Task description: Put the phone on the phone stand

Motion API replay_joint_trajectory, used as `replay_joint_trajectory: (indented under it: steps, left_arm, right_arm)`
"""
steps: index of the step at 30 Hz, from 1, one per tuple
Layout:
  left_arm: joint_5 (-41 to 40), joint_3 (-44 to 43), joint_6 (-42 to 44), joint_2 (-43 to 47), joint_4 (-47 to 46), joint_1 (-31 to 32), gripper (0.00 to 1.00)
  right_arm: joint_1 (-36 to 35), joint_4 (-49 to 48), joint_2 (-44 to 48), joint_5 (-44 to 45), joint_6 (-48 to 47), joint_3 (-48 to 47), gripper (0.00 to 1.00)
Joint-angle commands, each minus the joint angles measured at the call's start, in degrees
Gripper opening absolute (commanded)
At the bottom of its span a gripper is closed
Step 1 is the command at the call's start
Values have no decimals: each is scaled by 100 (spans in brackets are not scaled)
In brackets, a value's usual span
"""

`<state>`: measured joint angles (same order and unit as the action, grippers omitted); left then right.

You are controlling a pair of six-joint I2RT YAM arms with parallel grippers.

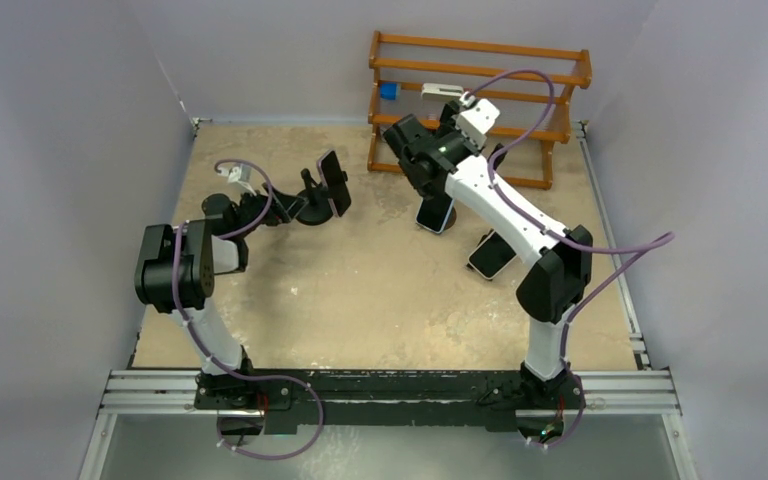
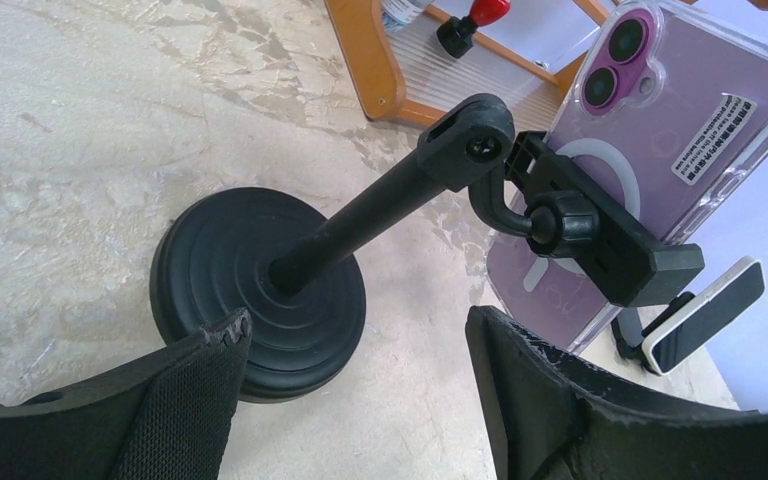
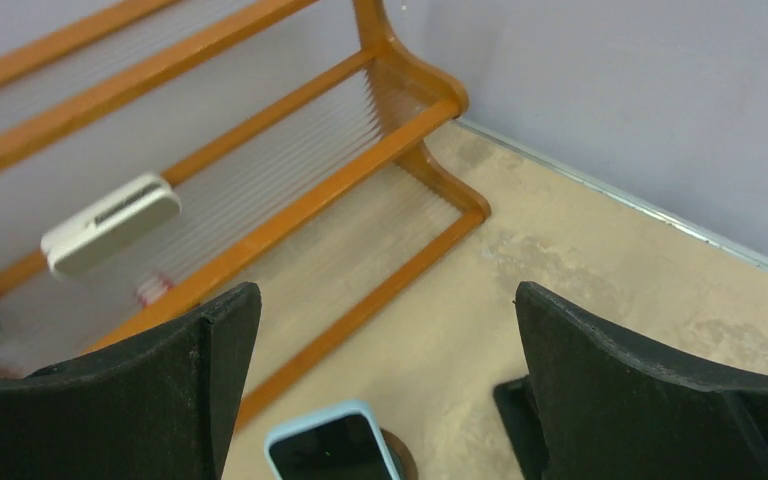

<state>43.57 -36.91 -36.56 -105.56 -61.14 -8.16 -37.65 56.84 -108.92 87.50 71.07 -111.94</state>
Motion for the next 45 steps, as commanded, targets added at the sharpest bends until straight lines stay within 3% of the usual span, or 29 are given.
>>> replay_joint_trajectory:
  steps: [1,11,14,15,16,17,18,19,20,21,24,25,31,36,45]
  left_arm:
    - [134,-168,188,99,-92,83,77]
    - [114,-168,438,324,81,227,78]
    - [116,-168,447,335,85,236,78]
    - [116,-168,448,332,79,236,78]
    - [121,-168,448,328,70,243,78]
    - [125,-163,448,322,60,245,78]
    - [134,-160,459,329,59,245,78]
    - [140,-147,480,353,75,245,78]
    - [106,-142,520,396,133,245,78]
    - [64,-149,568,431,194,245,78]
    - [69,-170,588,405,193,261,78]
    - [73,-161,593,392,191,255,78]
    - [94,-194,603,344,191,270,78]
    - [233,-188,418,214,-71,297,78]
    - [287,-254,370,108,-130,332,78]
  right_arm:
    - [-267,95,482,892,-647,0,99]
    - [-706,52,381,302,-1256,-314,99]
    - [-778,-707,560,-21,-2021,-188,99]
    - [-779,-1848,844,-365,-3028,220,99]
    - [-756,-3953,1500,-1156,-4655,1220,99]
    - [-741,-6908,2348,-2076,-7169,2550,98]
    - [-740,-8754,2906,-2394,-7787,3601,97]
    - [-745,-8458,2912,-2356,-7541,3514,97]
    - [-740,-7335,2679,-2215,-6896,2987,96]
    - [-708,-6834,2461,-2172,-6829,2657,96]
    - [-709,-7847,2575,-2301,-7629,3080,97]
    - [-709,-7737,2681,-2448,-7407,3134,97]
    - [-214,-5751,3542,-2798,-5182,3694,97]
    - [449,-4339,4331,-2780,-3982,4377,98]
    - [718,-2227,4773,-2925,-1413,5158,99]
